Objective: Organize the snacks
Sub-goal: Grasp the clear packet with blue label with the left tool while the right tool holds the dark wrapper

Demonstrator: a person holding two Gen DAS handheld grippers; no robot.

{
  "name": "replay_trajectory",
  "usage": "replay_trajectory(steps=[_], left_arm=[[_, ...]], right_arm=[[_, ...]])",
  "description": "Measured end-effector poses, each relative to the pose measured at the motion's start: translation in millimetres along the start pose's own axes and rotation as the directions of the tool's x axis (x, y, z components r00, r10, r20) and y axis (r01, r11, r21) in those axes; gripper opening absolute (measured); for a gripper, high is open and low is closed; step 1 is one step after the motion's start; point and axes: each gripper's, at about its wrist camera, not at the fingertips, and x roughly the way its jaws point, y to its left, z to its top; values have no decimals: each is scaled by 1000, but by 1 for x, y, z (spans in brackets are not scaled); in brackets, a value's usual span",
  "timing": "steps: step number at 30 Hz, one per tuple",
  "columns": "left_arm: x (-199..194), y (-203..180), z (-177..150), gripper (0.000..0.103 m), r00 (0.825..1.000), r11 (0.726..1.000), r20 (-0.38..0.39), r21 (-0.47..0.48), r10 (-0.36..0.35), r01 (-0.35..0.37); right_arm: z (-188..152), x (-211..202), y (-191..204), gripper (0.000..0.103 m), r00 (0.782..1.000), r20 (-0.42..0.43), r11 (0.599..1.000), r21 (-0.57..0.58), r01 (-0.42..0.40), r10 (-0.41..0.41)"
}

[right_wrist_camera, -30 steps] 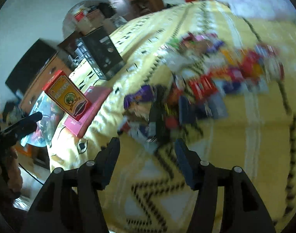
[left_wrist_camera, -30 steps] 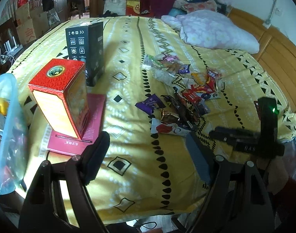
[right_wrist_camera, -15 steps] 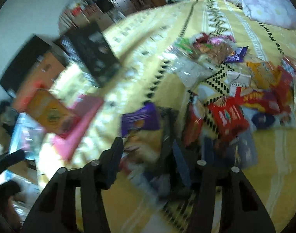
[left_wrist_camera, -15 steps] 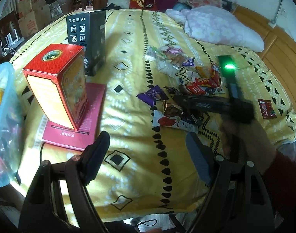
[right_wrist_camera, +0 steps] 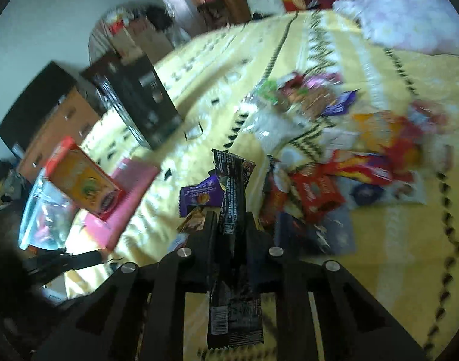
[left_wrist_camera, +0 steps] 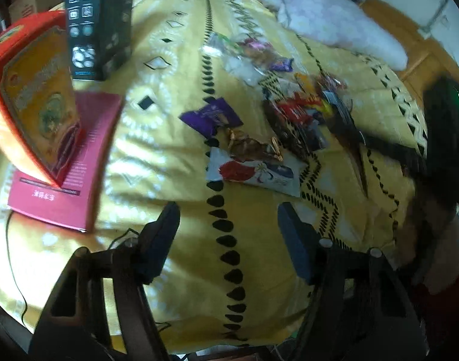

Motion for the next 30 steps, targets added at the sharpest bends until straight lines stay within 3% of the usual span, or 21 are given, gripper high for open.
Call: replay_trajectory(steps=[4,8,10,13,14,20,24,28,30], left_arm=[[-19,4,-7,68,999,999,32,-13,30,-29],[-34,8,-17,69,998,999,38,-11,49,-49],[-36,11,-22,69,998,998,30,-21,55,-54],[-35,18,-27,69,997,997,17,-34,71,-71],[-35,20,-28,69,997,997,16,-40,73,-72],[-10,26,-26,69,1000,995,-28,-94,9,-12],[14,38,-28,67,994,975,-95,-222,-55,33],[41,40,-18,63,991,977,-132,-213,-4,-24],[52,33,-9,63,993,987,-117,-153,31,-49]], right_arm=[[-38,22,-2,20,990,-126,997,-43,60,-65],[-42,46,1,20,989,-118,995,-41,86,-91],[-44,56,11,20,988,-147,999,-31,45,-49],[-59,64,50,20,961,-234,985,-51,-165,149],[-65,58,60,20,955,-240,979,-60,-196,176],[-76,11,29,20,988,-125,996,10,-93,93],[-73,-12,-1,20,996,-88,999,34,-30,33],[-76,-12,-23,20,996,-89,996,85,-21,28],[-75,-8,-25,20,995,-91,994,101,-31,40]])
